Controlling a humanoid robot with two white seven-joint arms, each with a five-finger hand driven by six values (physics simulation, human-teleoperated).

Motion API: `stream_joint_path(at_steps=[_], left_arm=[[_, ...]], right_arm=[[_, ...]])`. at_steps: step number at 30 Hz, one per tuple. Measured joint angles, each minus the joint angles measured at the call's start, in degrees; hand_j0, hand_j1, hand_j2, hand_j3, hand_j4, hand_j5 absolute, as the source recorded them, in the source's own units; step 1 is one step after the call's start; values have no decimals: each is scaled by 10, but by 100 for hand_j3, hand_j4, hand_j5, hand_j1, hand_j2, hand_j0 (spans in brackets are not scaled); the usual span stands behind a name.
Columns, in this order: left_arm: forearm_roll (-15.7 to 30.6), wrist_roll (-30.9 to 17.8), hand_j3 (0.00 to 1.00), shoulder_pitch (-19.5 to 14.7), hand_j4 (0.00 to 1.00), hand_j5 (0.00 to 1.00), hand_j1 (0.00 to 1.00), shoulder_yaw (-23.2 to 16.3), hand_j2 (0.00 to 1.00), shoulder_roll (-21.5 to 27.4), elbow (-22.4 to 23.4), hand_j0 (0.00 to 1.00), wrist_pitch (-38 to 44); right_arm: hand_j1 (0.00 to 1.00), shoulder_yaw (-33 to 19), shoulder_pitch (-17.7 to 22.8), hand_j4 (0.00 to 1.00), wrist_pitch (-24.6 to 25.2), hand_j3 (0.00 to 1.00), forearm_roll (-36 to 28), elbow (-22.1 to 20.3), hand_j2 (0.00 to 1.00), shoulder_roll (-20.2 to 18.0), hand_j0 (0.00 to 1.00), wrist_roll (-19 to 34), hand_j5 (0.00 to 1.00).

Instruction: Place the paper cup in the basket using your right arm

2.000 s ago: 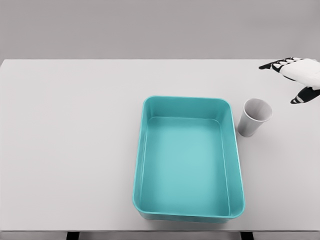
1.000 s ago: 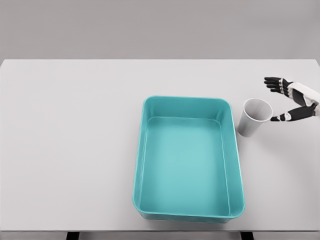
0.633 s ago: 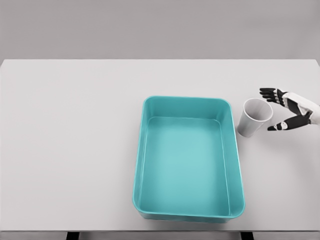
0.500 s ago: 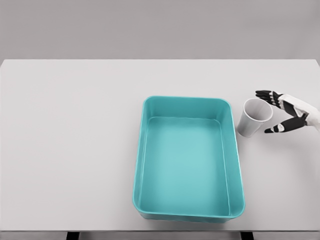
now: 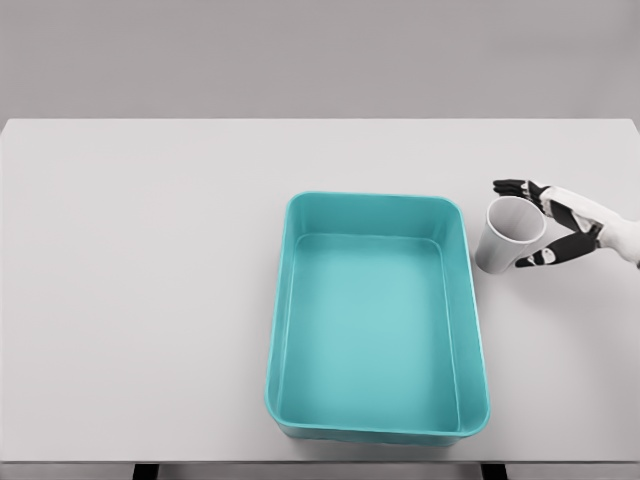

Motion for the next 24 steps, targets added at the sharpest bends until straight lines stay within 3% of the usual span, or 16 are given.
stream_joint_path(at_steps=[17,20,24], left_arm=[[0,0,100,0,100,100,100,0,100,0,0,100,0],[0,0,100,0,100,100,100,0,100,0,0,100,0],[0,0,100,0,100,100,100,0,100,0,0,100,0]], right_arm=[[99,8,0,99,3,99,-4,-38,99,-3,99,0,99],[95,8,0,95,3,95,-4,-39,95,-3,95,0,95],[78,8,0,78,5,78,-4,-39,78,-4,78,0,78]])
